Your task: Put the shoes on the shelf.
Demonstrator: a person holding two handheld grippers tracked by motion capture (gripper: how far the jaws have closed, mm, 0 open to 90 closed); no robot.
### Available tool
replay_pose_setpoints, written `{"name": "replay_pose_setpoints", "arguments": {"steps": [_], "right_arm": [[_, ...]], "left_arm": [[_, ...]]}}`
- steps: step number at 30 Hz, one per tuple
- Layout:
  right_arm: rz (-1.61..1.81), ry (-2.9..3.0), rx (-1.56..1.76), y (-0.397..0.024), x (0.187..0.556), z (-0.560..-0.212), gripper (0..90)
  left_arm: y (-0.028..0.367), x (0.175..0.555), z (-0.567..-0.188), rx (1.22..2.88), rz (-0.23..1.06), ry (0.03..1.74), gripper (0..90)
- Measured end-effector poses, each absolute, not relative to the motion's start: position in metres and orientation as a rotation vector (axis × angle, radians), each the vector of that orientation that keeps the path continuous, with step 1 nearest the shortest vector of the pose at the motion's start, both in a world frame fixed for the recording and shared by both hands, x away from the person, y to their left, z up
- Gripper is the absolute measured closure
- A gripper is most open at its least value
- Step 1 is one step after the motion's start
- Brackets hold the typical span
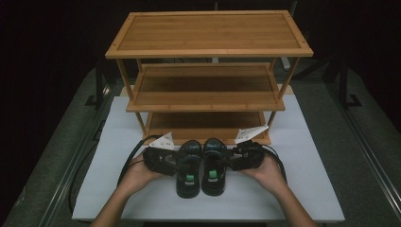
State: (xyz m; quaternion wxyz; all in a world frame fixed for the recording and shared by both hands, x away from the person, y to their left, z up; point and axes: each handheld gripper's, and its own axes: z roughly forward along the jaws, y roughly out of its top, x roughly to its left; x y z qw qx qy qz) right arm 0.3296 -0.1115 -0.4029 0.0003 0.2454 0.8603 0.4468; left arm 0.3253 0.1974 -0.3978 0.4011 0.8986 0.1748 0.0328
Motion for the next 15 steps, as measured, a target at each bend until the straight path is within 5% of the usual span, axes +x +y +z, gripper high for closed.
{"name": "replay_pose_setpoints", "arguments": {"steps": [7,15], "right_arm": [[1.384,2.674,0.779,-0.106,0.329,-0.405,67.2],[1.39,2.607,0.788,-0.107,0.332,-0.394,68.9]], "left_arm": [[0.199,0.326,-0.398,2.242,0.11,0.442,67.9],[0.201,0.33,-0.386,2.151,0.225,0.508,70.4]]}}
